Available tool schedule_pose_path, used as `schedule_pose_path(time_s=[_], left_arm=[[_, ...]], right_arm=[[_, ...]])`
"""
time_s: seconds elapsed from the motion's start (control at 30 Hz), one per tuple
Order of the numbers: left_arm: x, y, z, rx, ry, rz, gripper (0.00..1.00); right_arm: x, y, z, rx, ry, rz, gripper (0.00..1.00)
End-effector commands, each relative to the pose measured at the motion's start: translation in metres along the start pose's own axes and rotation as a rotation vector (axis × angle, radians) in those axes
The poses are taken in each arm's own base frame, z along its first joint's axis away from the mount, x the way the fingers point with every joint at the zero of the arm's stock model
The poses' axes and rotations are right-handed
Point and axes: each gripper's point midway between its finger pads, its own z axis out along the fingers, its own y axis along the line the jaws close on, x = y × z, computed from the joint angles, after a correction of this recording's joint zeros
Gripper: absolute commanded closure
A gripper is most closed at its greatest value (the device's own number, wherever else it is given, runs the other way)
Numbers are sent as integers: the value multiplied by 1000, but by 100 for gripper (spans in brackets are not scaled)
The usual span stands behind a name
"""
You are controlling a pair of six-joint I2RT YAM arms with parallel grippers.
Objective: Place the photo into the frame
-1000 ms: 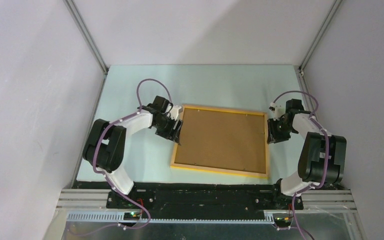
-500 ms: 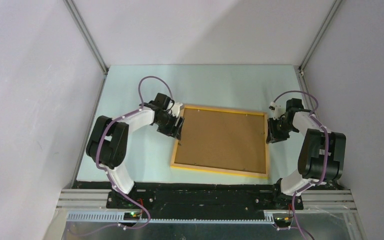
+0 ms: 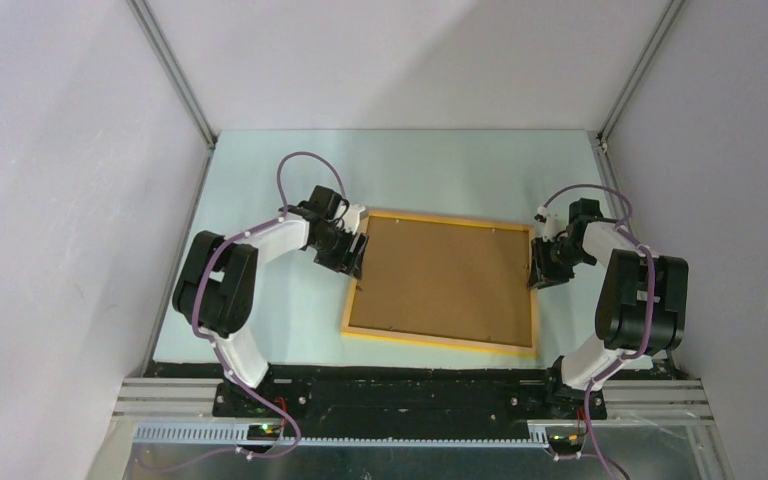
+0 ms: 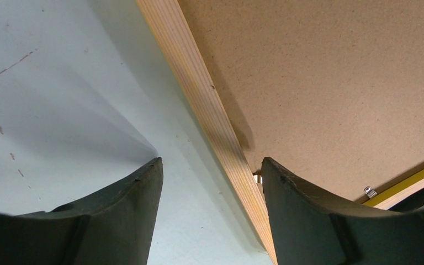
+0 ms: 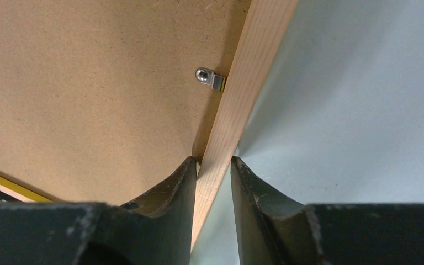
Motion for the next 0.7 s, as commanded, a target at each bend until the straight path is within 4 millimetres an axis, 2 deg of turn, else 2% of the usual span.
schedule_pose_path(time_s=[0.0, 0.17, 0.67], left_arm=[[-15, 3, -3, -31, -34, 3, 29], [-14, 8, 2, -49, -20, -3, 29], [17, 0, 8, 5, 50, 44, 31]], right_arm=[[-5, 1, 2, 1, -3, -2, 68], [-4, 2, 4, 2, 9, -2, 76], [-2, 1, 8, 18, 34, 8, 91]])
